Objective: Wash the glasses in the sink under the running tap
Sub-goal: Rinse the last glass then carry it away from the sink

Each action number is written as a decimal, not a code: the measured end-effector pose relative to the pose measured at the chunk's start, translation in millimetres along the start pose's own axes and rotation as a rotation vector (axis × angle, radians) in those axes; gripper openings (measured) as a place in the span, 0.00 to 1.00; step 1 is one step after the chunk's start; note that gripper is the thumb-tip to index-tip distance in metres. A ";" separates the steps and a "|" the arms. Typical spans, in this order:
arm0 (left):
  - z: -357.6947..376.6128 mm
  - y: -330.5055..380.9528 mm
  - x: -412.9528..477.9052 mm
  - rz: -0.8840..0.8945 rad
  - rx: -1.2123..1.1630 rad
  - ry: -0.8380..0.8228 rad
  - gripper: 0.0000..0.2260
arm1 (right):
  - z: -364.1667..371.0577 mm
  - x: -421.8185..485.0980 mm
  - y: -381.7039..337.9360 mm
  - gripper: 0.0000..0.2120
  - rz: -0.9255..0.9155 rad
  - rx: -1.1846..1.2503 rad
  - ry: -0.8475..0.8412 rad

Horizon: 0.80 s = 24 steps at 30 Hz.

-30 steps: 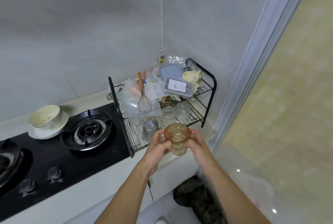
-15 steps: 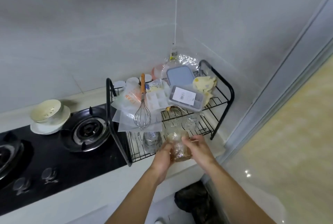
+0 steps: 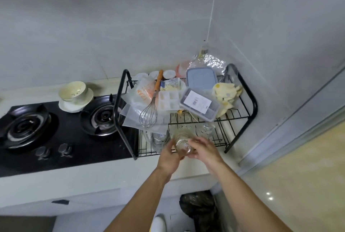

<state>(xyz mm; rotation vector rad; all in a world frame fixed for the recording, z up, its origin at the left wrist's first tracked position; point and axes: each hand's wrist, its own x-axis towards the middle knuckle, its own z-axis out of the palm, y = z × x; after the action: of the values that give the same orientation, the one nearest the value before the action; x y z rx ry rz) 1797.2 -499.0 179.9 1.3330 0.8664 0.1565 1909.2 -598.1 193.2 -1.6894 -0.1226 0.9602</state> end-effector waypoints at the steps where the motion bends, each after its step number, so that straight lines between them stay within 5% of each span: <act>1: 2.2 1.0 1.0 0.009 -0.020 0.017 0.23 | -2.0 3.7 1.1 0.19 0.000 -0.025 -0.013; 15: 18.8 4.7 7.1 0.040 0.089 0.229 0.06 | -10.4 32.5 -8.4 0.25 -0.193 -0.315 0.031; 24: 19.8 -4.5 18.3 0.061 0.161 0.217 0.22 | -7.8 29.5 -8.0 0.22 -0.222 -0.339 0.042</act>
<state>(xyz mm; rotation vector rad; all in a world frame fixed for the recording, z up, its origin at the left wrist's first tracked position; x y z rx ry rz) 1820.6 -505.4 167.2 1.5132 1.0393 0.2879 1936.9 -585.5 184.6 -1.9554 -0.4570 0.7659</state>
